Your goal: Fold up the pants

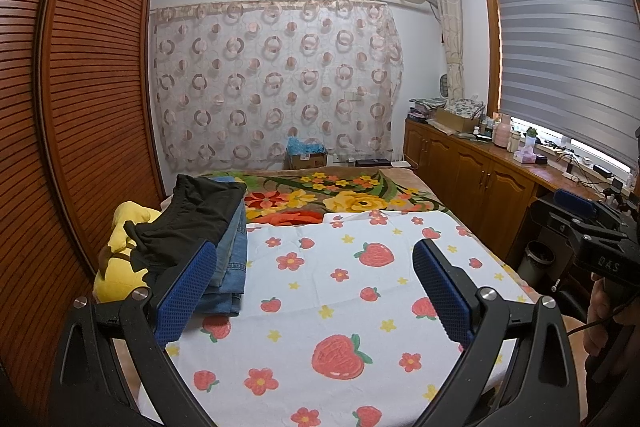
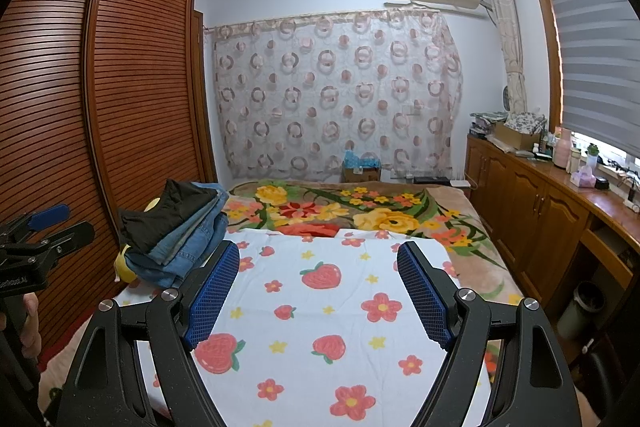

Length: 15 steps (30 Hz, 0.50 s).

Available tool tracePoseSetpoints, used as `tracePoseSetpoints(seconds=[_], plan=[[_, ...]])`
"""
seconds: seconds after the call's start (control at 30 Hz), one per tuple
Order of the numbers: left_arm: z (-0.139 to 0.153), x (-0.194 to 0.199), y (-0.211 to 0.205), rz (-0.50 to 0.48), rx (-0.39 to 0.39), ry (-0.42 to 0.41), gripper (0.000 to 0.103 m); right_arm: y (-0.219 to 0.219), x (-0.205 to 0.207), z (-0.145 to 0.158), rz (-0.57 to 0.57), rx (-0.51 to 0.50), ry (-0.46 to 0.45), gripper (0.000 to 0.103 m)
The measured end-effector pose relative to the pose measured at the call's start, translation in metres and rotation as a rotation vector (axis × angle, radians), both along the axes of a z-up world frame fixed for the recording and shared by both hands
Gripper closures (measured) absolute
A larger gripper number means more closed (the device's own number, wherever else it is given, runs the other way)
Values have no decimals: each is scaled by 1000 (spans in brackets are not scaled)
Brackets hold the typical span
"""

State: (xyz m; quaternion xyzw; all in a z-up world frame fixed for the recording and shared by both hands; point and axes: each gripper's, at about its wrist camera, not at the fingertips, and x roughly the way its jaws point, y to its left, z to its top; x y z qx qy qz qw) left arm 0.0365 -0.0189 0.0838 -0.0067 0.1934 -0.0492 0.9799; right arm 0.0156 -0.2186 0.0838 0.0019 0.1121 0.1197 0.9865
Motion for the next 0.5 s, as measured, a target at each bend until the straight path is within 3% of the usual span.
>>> tracePoseSetpoints(seconds=[0.5], plan=[[-1, -1, 0, 2, 2, -1, 4, 0, 0, 0, 0, 0, 0, 20]])
